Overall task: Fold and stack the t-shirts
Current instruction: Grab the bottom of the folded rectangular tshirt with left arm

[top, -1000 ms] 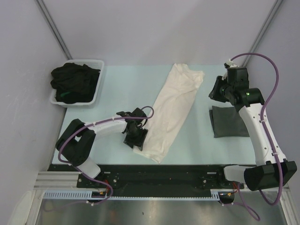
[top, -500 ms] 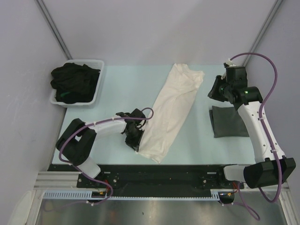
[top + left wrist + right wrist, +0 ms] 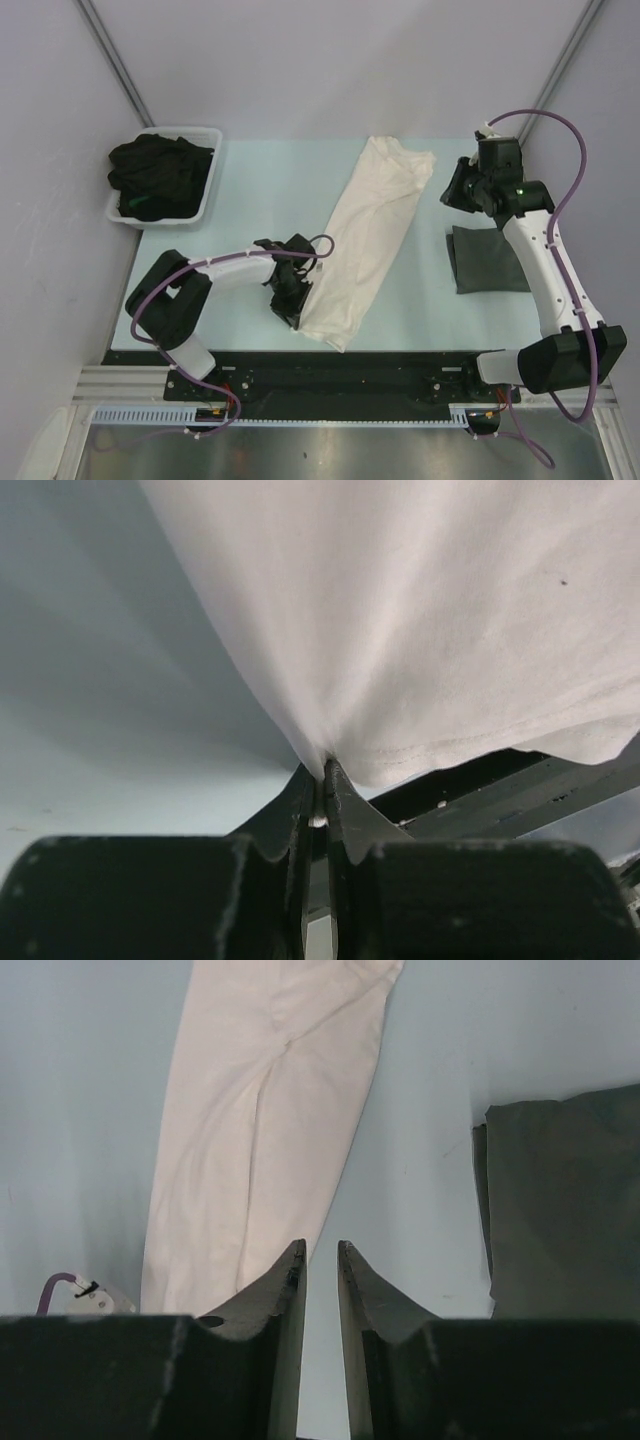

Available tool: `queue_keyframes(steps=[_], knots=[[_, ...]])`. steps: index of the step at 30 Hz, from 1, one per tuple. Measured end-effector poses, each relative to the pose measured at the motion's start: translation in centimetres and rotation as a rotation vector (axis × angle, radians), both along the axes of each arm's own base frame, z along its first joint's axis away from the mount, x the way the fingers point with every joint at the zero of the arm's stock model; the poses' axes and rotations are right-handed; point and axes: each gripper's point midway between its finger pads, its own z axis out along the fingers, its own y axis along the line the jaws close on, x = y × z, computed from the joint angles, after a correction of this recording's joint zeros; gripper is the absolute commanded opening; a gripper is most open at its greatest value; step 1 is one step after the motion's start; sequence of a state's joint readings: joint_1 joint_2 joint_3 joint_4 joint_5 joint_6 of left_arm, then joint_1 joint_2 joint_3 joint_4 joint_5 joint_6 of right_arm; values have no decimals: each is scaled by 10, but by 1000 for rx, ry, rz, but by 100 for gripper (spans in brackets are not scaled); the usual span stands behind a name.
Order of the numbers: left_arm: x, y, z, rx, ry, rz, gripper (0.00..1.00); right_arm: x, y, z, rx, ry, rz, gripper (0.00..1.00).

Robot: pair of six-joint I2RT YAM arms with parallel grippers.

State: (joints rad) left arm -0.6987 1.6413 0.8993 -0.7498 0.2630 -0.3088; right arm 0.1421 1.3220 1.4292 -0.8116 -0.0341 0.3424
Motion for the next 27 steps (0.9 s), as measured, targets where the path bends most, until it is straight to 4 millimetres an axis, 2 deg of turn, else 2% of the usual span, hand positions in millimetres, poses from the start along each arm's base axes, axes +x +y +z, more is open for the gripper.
queue_keyframes(steps=[4, 13, 27], knots=[[-7, -9, 6, 2, 6, -49, 11, 6, 1, 0, 4, -10, -1, 24], [-28, -44, 22, -16, -1, -195, 11, 15, 4, -3, 18, -13, -2, 24], [-57, -59, 33, -26, 30, -299, 11, 19, 4, -7, 20, -8, -6, 24]])
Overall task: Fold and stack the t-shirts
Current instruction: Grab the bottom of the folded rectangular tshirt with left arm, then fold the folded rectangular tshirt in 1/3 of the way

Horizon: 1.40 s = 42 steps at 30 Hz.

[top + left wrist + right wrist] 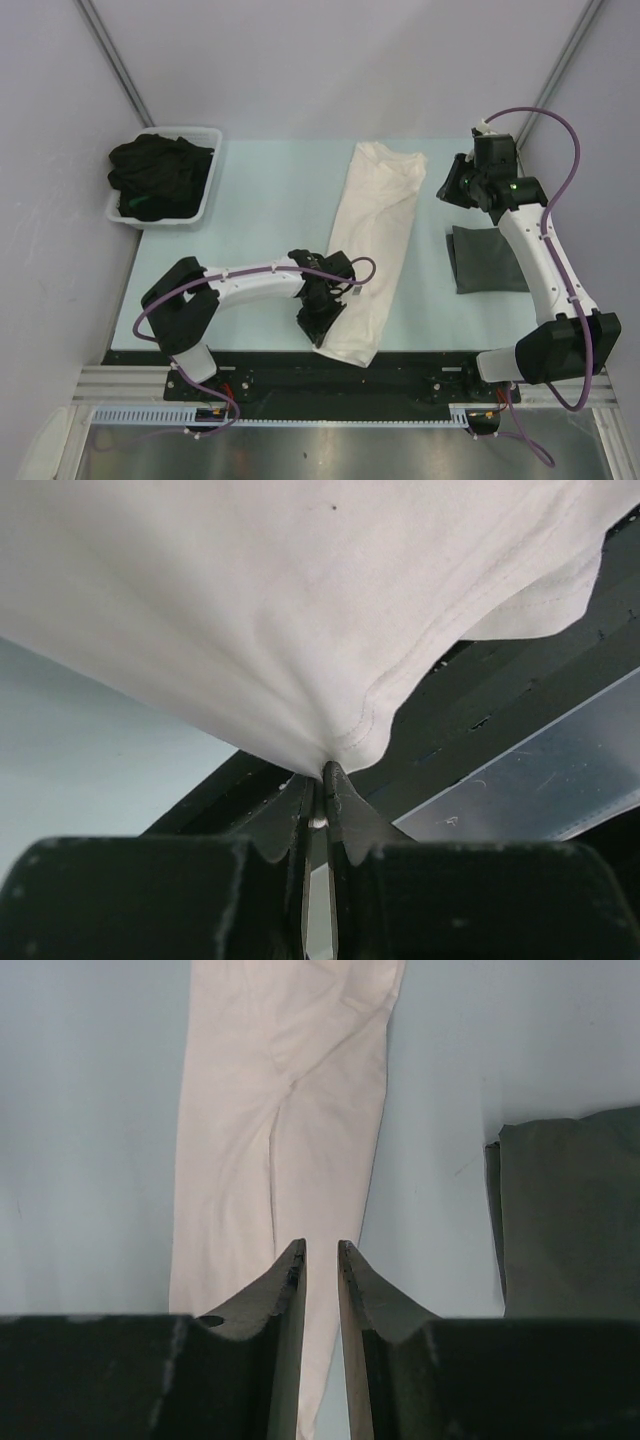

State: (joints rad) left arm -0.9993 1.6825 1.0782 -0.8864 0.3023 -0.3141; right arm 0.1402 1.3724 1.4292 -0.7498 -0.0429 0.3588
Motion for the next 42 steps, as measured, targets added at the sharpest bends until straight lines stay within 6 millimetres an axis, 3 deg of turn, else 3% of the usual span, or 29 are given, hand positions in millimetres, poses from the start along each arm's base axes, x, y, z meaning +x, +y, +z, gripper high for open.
queue_keyframes(steps=[12, 19, 22, 26, 31, 34, 38, 42], knots=[[0, 7, 0, 45, -24, -11, 11, 3, 1, -5, 4, 11, 1, 23], [24, -6, 22, 31, -89, 4, 10, -8, 2, -13, 8, 66, 1, 21], [39, -10, 30, 15, -121, 17, 9, -22, 6, -21, 7, 112, -2, 23], [56, -6, 31, 24, -130, 50, 9, -59, 12, -31, 8, 162, 13, 23], [74, -7, 36, 27, -132, 68, 9, -82, 12, -32, 39, 174, -9, 24], [86, -16, 43, 8, -149, 64, 9, -98, 27, -44, 71, 217, 9, 27], [104, -30, 51, -14, -168, 65, 9, -130, 59, -74, 102, 329, 57, 34], [122, -42, 56, -33, -187, 68, 9, -150, 71, -91, 125, 402, 54, 36]])
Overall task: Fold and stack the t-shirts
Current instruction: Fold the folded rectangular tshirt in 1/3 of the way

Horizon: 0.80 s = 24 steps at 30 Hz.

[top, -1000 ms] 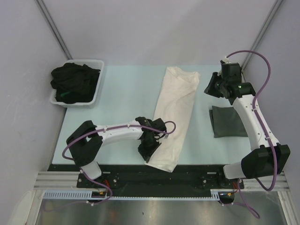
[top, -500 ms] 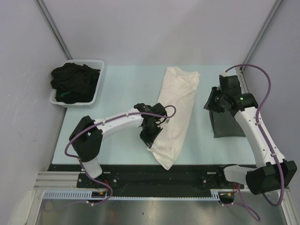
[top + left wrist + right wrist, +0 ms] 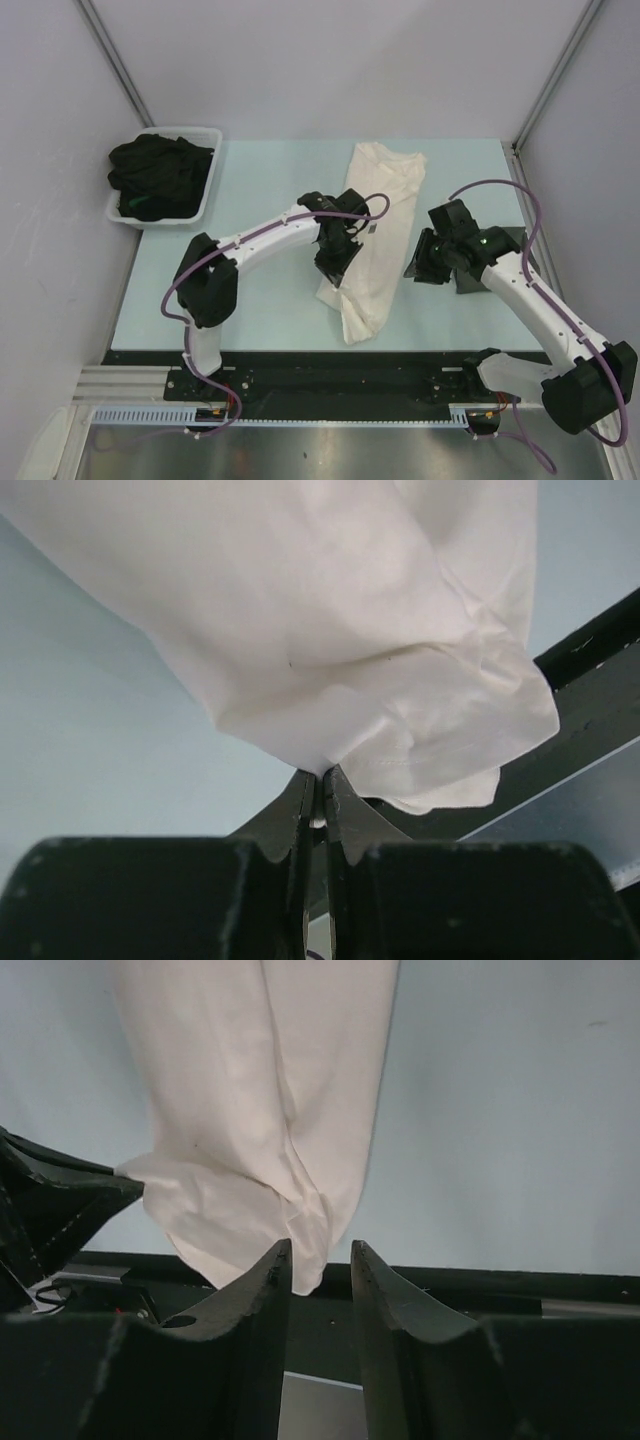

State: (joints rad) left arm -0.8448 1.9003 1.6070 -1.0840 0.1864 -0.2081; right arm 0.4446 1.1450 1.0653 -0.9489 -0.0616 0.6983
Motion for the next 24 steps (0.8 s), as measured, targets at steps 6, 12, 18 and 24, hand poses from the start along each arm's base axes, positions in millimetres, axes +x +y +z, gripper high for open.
queue_keyframes(steps=[6, 12, 18, 24], knots=[[30, 0, 4, -16, -18, 43, 9, -9, 5, -9, 33, 47, -65, 39], [55, 19, 4, -13, -15, 109, 9, -17, 19, -21, 50, 82, -67, 41], [77, 17, 6, -48, -14, 142, 9, -16, 34, -19, 72, 57, -28, 45], [104, -9, -4, -94, -21, 139, 10, -12, 33, -14, 74, 36, -43, 47]])
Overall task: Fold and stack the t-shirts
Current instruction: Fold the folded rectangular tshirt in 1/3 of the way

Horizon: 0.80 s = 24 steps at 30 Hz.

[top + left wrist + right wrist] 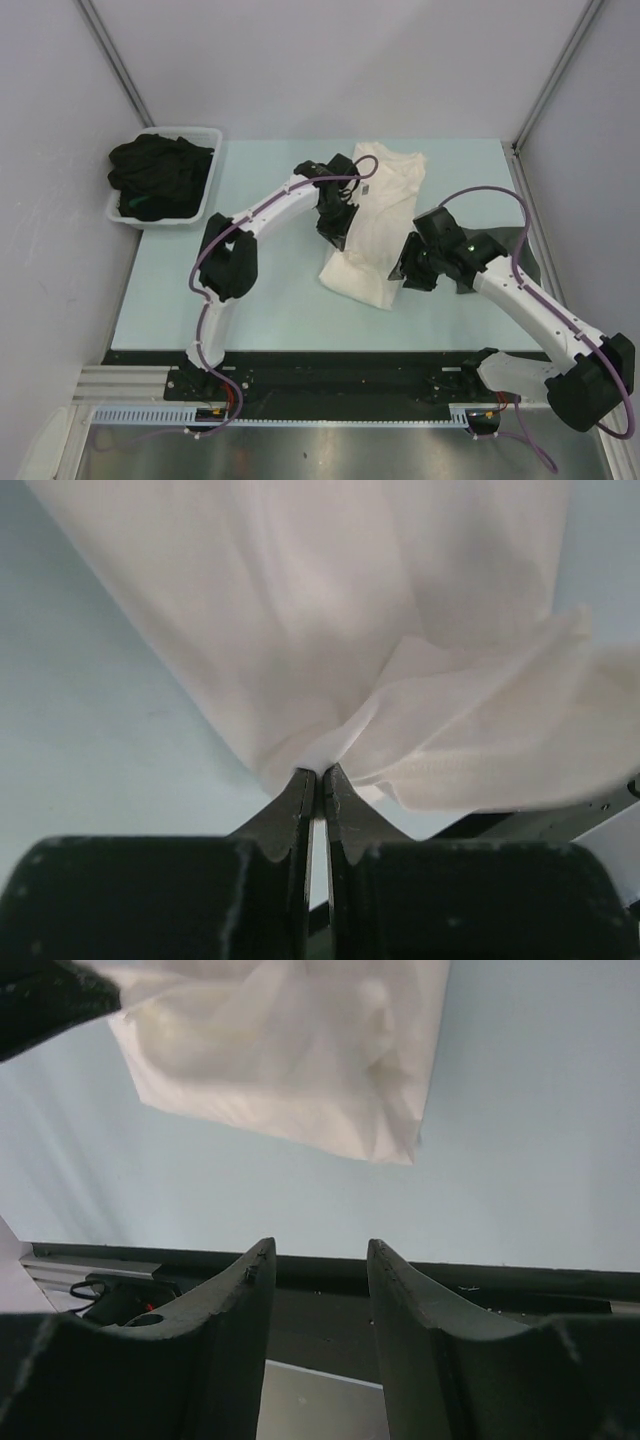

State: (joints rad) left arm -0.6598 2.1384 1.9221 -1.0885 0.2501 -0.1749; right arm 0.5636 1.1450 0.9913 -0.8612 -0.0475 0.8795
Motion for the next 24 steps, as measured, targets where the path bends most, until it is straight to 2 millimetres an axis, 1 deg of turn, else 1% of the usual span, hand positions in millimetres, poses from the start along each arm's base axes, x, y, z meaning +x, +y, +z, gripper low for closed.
queue_keyframes(steps=[4, 7, 9, 11, 14, 18, 21, 24], knots=[[24, -19, -4, -29, -33, 0, 10, 5, -7, 15, -10, -23, -14, 48], [42, -29, -3, -53, -68, 10, 9, 14, -18, 31, -17, -53, -36, 48], [56, -35, -1, -73, -95, 22, 10, 19, -25, 38, -27, -71, -46, 48], [72, -40, 3, -102, -130, 42, 10, 22, -32, 41, -41, -77, -47, 48], [90, -39, 9, -128, -169, 80, 11, 22, -37, 39, -61, -68, -43, 48], [113, -30, 15, -155, -209, 128, 11, 24, -41, 33, -83, -48, -30, 48], [128, -24, 13, -166, -229, 161, 12, 26, -41, 29, -93, -34, -18, 48], [141, -22, 6, -176, -242, 182, 13, 27, -41, 26, -101, -26, -8, 49]])
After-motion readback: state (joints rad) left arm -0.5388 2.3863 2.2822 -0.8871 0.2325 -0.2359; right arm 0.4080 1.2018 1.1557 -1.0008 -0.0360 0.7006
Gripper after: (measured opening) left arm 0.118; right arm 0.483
